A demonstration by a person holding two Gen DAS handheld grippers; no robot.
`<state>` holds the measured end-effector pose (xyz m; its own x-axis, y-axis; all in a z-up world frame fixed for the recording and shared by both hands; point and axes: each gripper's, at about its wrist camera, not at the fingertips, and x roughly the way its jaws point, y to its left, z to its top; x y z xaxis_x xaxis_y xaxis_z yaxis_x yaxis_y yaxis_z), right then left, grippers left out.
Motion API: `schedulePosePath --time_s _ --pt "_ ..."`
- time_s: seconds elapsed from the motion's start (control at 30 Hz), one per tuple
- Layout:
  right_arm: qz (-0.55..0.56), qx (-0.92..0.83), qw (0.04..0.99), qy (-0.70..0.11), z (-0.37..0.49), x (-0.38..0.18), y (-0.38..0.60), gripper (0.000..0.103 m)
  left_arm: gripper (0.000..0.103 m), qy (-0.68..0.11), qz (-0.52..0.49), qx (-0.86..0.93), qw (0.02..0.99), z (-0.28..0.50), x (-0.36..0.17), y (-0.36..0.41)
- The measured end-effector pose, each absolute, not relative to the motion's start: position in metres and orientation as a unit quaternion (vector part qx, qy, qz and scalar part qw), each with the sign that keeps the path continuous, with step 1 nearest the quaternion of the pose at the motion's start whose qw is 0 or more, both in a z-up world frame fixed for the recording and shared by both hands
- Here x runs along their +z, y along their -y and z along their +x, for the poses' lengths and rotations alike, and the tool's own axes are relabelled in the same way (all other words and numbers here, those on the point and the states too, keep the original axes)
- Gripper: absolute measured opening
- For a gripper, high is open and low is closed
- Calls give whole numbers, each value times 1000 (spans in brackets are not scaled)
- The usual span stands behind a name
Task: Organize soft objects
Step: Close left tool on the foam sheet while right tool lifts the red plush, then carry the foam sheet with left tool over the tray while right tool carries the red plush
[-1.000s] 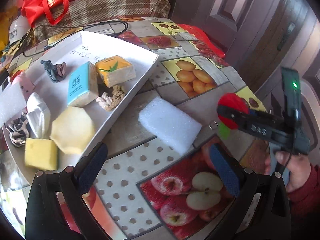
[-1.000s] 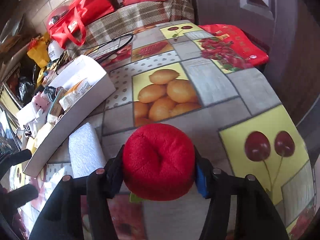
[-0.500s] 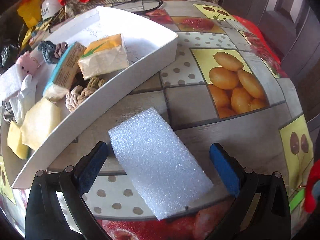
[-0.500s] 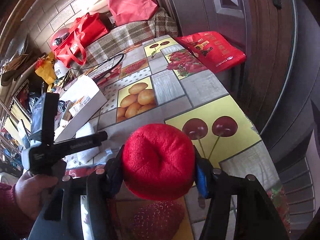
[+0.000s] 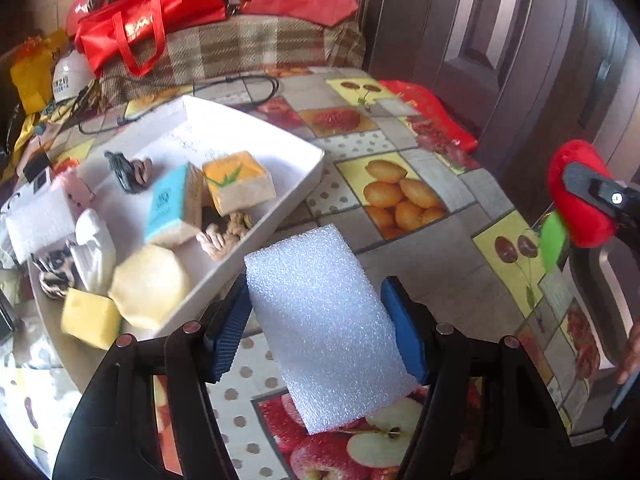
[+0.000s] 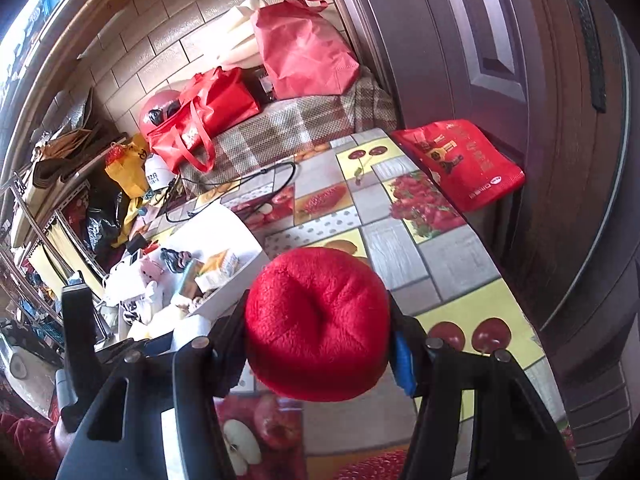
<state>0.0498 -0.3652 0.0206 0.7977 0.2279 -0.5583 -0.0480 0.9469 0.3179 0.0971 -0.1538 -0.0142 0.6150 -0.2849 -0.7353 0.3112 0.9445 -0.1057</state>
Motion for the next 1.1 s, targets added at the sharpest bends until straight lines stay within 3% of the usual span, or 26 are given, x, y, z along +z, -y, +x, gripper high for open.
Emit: schedulePosePath --time_s 0.27,0.67,1.1 --pt "136 60 954 -262 40 58 320 59 66 -314 3 -179 932 70 67 90" --pt "127 48 971 -195 19 109 271 59 66 -285 -4 -170 943 56 98 17" --pt "65 78 983 -150 36 160 231 59 66 -245 10 -165 955 77 137 0"
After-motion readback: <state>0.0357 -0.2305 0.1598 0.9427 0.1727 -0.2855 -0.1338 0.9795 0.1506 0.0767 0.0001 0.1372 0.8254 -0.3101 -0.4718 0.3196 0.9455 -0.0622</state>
